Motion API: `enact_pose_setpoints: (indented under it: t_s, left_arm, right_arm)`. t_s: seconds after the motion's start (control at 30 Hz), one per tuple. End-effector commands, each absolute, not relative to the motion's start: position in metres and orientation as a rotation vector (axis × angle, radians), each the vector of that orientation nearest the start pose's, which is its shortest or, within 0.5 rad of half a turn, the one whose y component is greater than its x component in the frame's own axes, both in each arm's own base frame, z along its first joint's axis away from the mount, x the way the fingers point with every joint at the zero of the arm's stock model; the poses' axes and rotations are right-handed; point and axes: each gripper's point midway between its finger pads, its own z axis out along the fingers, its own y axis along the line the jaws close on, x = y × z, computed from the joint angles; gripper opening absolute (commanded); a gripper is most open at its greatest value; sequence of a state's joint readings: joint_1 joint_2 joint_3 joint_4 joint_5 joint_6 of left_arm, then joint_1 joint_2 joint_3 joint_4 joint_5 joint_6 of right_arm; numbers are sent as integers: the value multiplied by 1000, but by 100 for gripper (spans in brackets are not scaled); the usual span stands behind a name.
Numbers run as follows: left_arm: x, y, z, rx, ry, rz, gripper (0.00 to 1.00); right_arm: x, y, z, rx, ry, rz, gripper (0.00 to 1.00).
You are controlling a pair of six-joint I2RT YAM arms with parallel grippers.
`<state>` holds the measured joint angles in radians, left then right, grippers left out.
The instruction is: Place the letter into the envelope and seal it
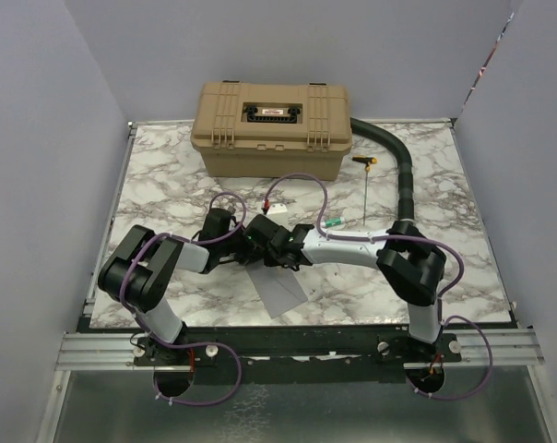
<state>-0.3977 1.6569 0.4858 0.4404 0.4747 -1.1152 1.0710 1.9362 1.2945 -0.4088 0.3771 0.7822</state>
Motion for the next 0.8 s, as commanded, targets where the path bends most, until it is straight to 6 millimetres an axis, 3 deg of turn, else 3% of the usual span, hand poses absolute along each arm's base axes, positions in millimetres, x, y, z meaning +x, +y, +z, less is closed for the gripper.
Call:
enact_pose_setpoints:
  t_s: [0.0, 0.43, 0.77]
  left_arm:
    - [227, -212, -32, -774, 2705, -1047, 0]
    - [228, -209, -34, -792, 2700, -1034, 0]
    - [229, -208, -36, -806, 2699, -1026, 0]
  right_arm:
    - [254, 377, 27, -240, 2513, 235, 12]
    - [232, 368, 0, -278, 2618, 227, 7]
    - [196, 360, -10, -407, 2689, 287, 4]
